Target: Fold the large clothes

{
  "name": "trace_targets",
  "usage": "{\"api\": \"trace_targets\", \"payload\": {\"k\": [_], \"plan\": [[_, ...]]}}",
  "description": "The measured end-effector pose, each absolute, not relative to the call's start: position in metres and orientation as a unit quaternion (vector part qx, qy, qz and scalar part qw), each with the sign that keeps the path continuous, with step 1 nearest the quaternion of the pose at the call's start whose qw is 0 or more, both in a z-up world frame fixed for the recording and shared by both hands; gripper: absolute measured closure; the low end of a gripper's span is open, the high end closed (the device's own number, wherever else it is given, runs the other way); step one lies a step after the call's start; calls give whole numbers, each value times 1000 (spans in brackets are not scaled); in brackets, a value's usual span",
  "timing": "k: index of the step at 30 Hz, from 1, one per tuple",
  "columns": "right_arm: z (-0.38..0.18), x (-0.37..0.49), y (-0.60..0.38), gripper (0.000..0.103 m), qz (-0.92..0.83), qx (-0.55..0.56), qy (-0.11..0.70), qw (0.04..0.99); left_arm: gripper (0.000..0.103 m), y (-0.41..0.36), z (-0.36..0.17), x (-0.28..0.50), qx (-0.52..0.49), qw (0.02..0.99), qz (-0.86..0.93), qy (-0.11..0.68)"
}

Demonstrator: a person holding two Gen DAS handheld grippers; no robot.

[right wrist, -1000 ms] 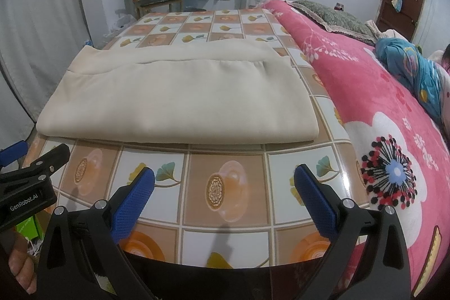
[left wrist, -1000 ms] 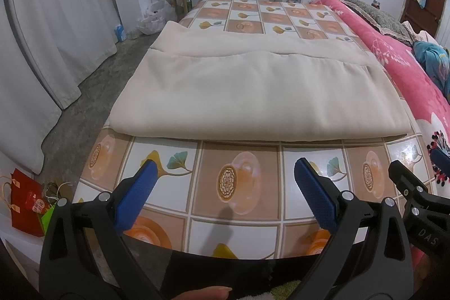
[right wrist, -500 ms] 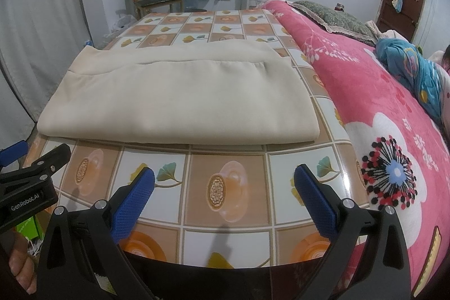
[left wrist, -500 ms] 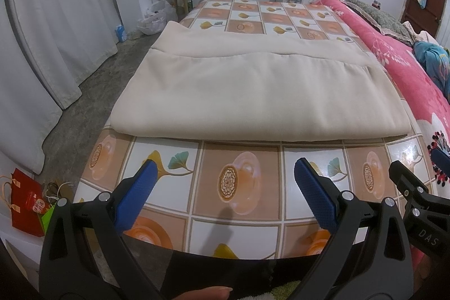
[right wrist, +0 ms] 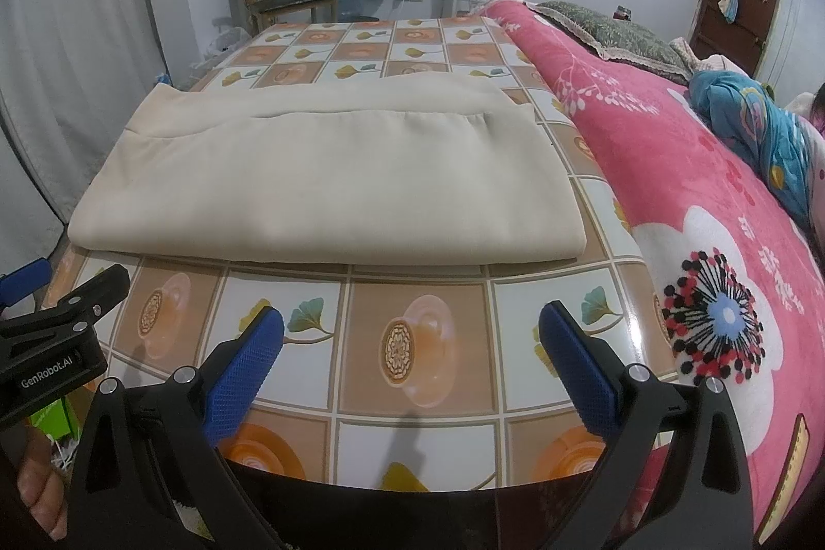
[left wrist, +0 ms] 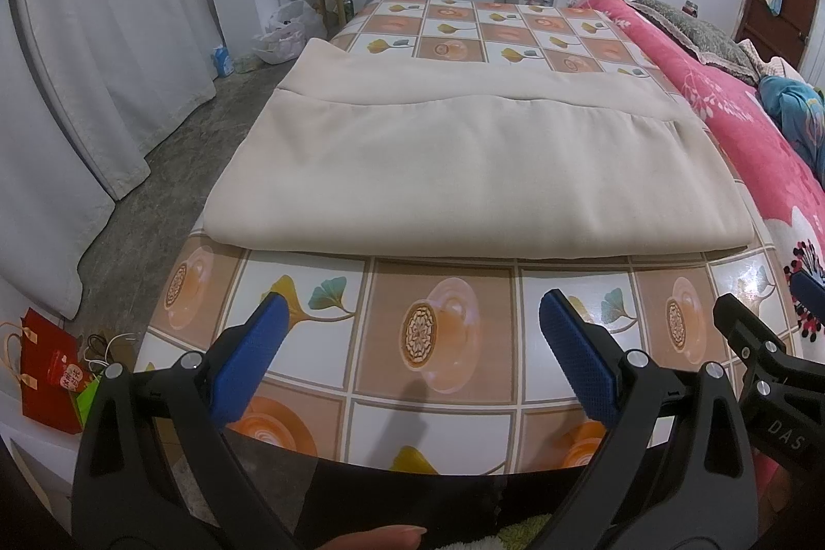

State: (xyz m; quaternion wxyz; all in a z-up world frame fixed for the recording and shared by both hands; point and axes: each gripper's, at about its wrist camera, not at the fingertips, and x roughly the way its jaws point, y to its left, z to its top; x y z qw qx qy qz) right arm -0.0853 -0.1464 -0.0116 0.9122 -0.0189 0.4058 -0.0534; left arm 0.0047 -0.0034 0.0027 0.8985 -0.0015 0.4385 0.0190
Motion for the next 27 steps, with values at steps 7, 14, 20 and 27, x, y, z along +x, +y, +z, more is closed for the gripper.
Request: {"api": "trace_targets", "payload": {"k": [7, 14, 20, 27], "plan": [[-11, -86, -147, 6, -53, -19, 406, 912, 9, -3, 3, 5, -2, 899, 20, 438], [-11, -84, -146, 6, -53, -19, 406, 912, 9, -3, 3, 5, 0, 899, 19, 438], [-11, -85, -146, 6, -54, -18, 406, 912, 9, -1, 6, 6, 1, 900, 18, 435], [-11, -85, -146, 6, -53, -18, 406, 912, 9, 3, 8, 5, -1, 900, 17, 436]]}}
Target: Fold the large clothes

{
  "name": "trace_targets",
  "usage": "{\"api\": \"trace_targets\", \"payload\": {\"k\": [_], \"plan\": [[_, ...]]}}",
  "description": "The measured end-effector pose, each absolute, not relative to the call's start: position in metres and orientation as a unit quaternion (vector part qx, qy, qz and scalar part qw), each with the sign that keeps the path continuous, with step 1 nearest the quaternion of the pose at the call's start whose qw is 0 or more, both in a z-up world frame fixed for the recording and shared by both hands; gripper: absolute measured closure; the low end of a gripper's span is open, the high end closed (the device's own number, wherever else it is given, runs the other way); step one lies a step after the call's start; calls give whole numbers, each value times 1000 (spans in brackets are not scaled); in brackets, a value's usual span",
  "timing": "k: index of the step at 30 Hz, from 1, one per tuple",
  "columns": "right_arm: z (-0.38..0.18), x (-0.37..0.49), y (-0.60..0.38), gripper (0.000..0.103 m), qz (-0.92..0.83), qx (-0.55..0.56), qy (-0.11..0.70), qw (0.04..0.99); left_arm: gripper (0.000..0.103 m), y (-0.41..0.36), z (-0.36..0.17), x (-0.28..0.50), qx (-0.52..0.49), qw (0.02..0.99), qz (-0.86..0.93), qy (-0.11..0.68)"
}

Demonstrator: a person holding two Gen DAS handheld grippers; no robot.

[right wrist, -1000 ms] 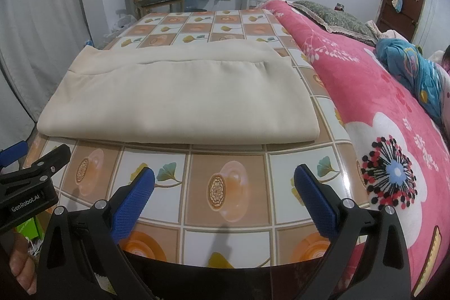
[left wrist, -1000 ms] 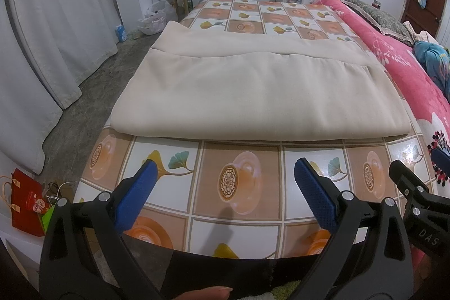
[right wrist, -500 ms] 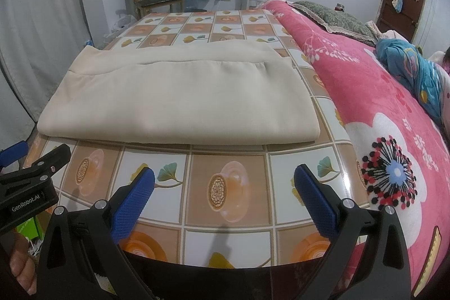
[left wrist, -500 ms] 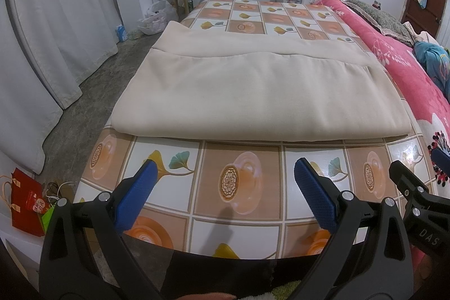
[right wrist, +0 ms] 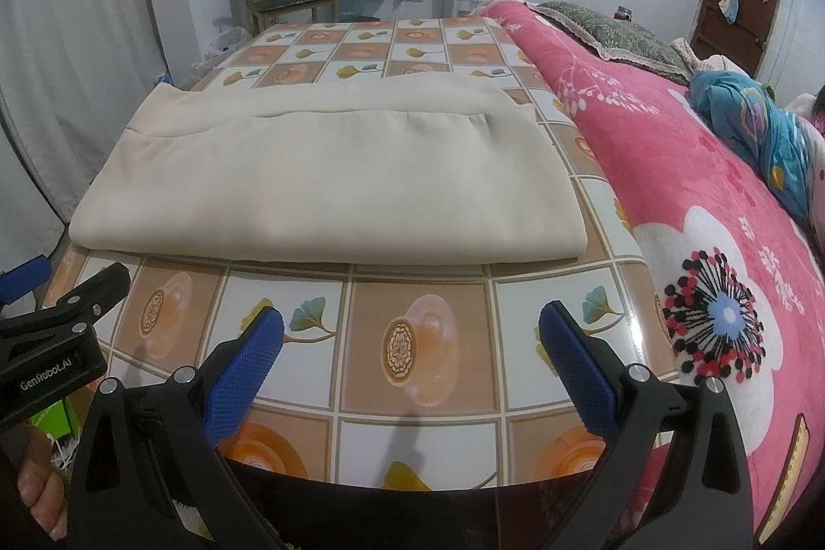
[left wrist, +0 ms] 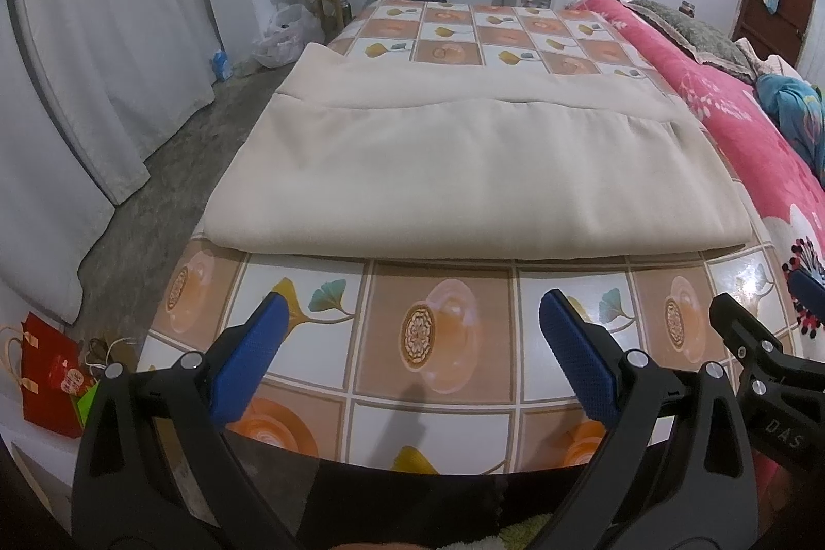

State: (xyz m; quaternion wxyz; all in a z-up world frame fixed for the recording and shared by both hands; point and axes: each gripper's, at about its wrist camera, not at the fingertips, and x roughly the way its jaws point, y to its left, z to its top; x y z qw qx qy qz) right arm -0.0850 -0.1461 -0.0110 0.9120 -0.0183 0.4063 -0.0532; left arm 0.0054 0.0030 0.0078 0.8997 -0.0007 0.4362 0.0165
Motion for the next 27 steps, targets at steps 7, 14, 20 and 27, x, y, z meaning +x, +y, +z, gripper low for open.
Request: {"api": "trace_targets", "payload": {"k": [7, 14, 20, 27], "plan": [[-11, -85, -146, 6, -53, -19, 406, 912, 9, 2, 8, 5, 1, 900, 16, 435], [-10, -84, -145, 6, -52, -19, 407, 912, 9, 4, 9, 5, 1, 901, 17, 434], [-10, -84, -145, 6, -53, -19, 406, 912, 9, 3, 9, 4, 1, 901, 17, 434], [-9, -82, -144, 6, -52, -19, 407, 912, 9, 4, 13, 5, 3, 903, 17, 430]]}}
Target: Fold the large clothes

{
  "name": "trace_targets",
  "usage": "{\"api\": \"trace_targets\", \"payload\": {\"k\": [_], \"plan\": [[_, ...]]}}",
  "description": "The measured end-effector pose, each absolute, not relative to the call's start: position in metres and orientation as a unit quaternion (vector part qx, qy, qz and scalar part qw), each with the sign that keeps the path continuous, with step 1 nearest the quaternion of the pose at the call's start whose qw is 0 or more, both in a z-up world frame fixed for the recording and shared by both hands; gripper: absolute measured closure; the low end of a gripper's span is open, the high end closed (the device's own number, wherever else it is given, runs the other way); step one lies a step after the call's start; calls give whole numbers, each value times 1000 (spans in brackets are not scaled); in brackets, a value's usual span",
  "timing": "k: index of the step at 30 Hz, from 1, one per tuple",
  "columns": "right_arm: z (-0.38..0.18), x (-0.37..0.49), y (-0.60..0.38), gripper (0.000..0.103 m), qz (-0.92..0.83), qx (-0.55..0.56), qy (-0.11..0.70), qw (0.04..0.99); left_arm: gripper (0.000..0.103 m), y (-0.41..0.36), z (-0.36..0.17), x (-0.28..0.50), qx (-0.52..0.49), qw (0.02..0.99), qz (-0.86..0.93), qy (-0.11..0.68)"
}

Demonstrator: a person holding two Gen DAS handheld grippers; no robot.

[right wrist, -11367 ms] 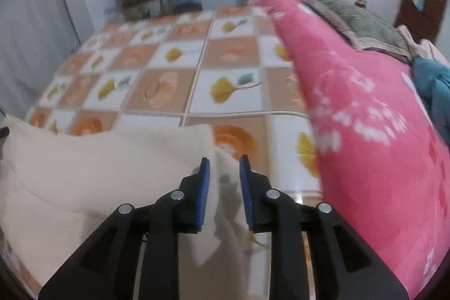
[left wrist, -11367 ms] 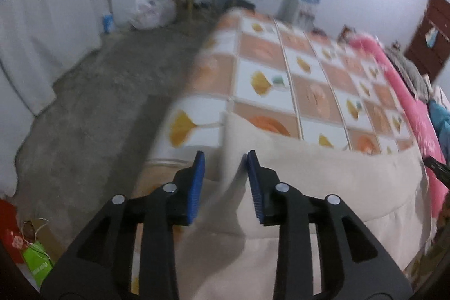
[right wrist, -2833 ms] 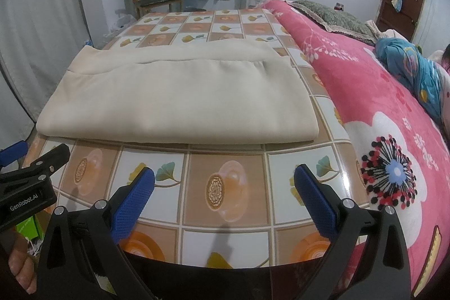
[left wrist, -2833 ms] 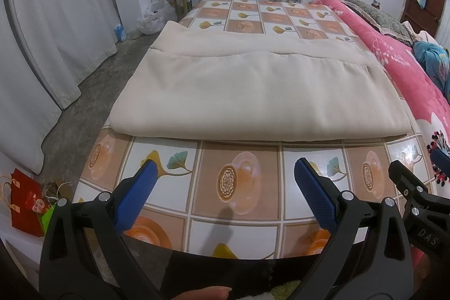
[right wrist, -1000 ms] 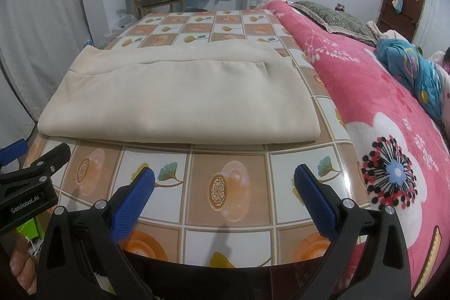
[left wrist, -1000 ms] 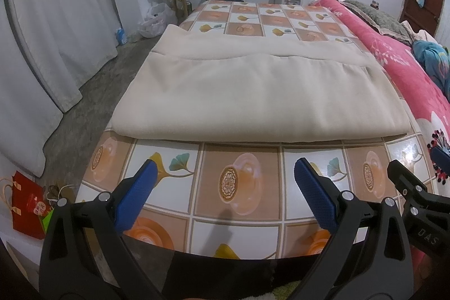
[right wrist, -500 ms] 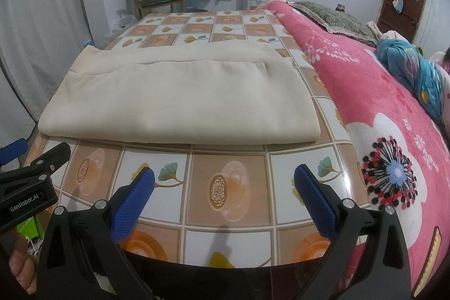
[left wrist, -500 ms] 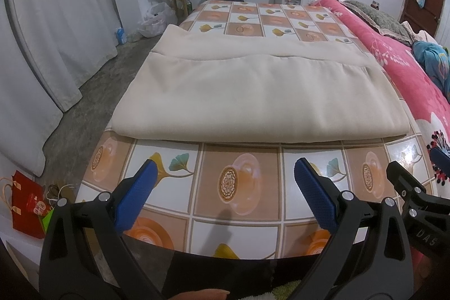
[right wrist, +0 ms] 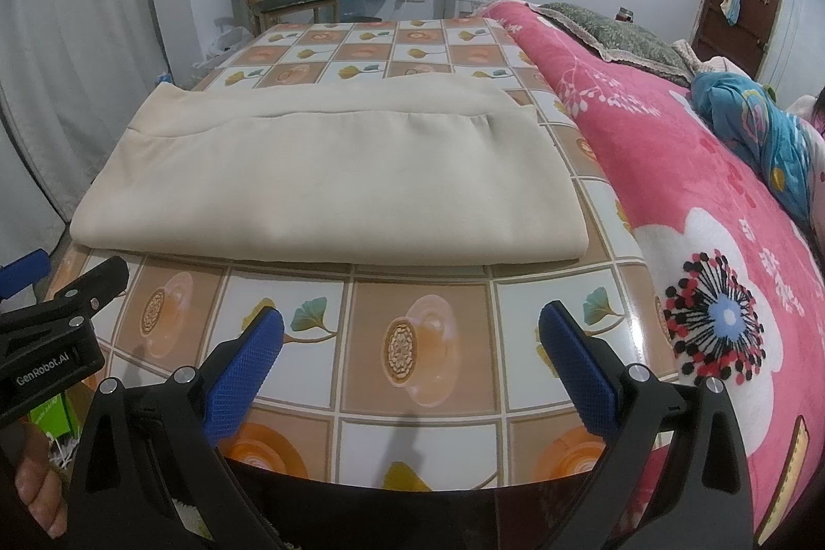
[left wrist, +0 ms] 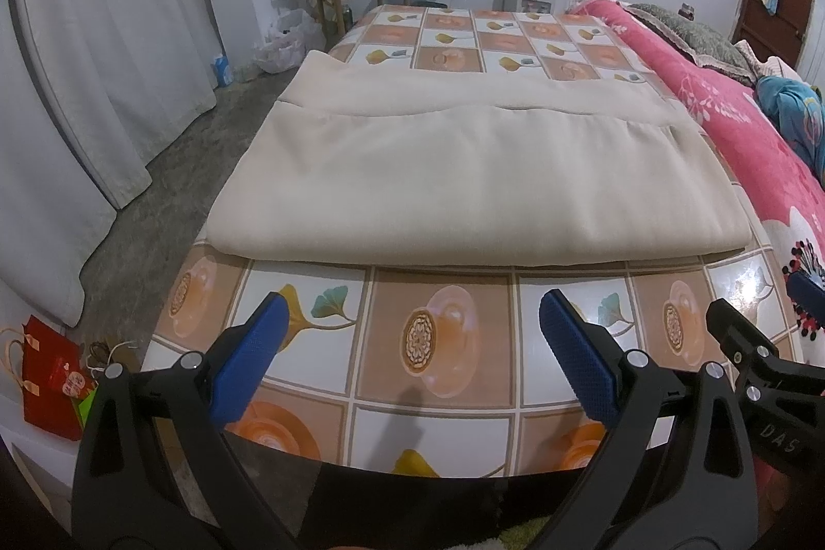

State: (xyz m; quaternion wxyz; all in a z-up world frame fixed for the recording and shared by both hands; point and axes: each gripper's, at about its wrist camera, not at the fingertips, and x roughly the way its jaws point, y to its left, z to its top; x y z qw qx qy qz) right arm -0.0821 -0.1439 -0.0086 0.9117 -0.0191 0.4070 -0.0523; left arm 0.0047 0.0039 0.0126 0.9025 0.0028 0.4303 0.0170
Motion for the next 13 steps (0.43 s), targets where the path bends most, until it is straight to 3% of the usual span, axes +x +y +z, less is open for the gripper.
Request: {"api": "trace_targets", "payload": {"k": [13], "plan": [[-8, -84, -143, 6, -52, -19, 406, 912, 9, 4, 15, 4, 1, 901, 17, 433]]}}
